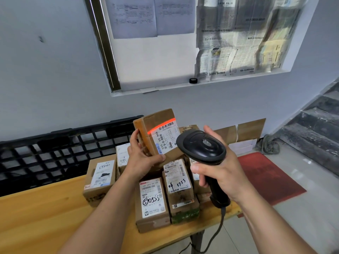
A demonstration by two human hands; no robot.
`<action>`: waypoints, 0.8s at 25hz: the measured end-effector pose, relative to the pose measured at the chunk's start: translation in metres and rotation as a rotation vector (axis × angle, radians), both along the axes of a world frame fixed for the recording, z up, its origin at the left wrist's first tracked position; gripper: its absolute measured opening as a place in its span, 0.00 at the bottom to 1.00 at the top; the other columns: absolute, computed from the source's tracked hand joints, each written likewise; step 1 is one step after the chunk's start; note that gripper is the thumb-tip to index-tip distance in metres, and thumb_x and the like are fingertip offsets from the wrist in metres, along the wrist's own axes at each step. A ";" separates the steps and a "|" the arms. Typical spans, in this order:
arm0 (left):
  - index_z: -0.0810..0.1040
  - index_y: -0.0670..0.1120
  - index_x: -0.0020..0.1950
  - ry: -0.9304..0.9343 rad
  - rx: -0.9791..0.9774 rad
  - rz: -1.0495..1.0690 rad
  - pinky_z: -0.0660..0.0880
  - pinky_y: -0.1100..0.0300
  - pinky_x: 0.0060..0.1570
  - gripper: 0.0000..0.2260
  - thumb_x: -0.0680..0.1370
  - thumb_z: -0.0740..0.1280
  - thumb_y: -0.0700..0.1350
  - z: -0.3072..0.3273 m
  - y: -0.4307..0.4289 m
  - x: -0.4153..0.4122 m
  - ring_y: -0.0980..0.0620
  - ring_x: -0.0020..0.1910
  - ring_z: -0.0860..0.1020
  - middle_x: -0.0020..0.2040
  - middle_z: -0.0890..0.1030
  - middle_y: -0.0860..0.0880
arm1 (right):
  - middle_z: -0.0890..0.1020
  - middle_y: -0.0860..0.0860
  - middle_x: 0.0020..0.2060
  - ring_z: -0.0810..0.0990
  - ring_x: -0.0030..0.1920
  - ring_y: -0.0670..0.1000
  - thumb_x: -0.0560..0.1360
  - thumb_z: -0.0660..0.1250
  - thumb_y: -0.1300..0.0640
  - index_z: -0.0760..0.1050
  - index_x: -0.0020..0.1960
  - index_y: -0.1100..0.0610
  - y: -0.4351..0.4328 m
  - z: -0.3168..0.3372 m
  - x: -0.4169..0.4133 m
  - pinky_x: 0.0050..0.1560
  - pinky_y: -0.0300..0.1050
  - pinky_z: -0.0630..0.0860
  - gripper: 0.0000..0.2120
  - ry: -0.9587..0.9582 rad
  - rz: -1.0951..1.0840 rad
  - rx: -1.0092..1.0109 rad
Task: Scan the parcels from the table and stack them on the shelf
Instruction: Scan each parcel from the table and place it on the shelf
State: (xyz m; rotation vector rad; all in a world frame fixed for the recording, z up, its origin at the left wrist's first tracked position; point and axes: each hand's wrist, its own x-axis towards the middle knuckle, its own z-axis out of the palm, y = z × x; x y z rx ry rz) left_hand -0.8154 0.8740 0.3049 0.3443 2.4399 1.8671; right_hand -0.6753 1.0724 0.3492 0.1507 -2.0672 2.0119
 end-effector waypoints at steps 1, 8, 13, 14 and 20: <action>0.49 0.65 0.73 0.012 -0.009 0.018 0.76 0.42 0.58 0.54 0.62 0.81 0.42 0.000 -0.003 0.005 0.47 0.62 0.74 0.69 0.65 0.45 | 0.83 0.48 0.36 0.78 0.25 0.56 0.64 0.77 0.65 0.60 0.74 0.39 -0.002 -0.001 0.002 0.29 0.47 0.77 0.47 0.003 0.012 0.004; 0.48 0.62 0.75 0.035 0.003 0.137 0.78 0.54 0.53 0.52 0.65 0.80 0.41 -0.006 -0.035 0.036 0.49 0.62 0.74 0.70 0.65 0.46 | 0.83 0.52 0.31 0.79 0.26 0.56 0.67 0.77 0.64 0.56 0.75 0.37 -0.021 -0.010 0.012 0.33 0.47 0.78 0.48 -0.005 0.070 0.088; 0.48 0.59 0.76 0.034 0.002 0.228 0.75 0.43 0.61 0.53 0.64 0.80 0.40 -0.002 -0.072 0.053 0.48 0.65 0.71 0.71 0.64 0.45 | 0.85 0.55 0.42 0.79 0.27 0.57 0.66 0.78 0.65 0.60 0.69 0.32 -0.050 -0.008 0.005 0.30 0.50 0.78 0.46 0.036 0.157 0.061; 0.48 0.60 0.76 0.031 0.003 0.252 0.75 0.43 0.61 0.53 0.64 0.80 0.41 -0.001 -0.084 0.055 0.48 0.65 0.71 0.71 0.64 0.45 | 0.84 0.56 0.45 0.79 0.27 0.57 0.66 0.78 0.66 0.60 0.69 0.32 -0.059 -0.007 0.002 0.31 0.51 0.79 0.46 0.042 0.176 0.067; 0.50 0.64 0.74 0.045 0.057 0.430 0.75 0.44 0.61 0.56 0.53 0.78 0.55 0.013 -0.174 0.084 0.49 0.62 0.74 0.70 0.67 0.45 | 0.81 0.59 0.54 0.81 0.28 0.58 0.62 0.79 0.57 0.60 0.69 0.30 -0.142 0.004 -0.009 0.33 0.54 0.81 0.46 0.111 0.322 0.131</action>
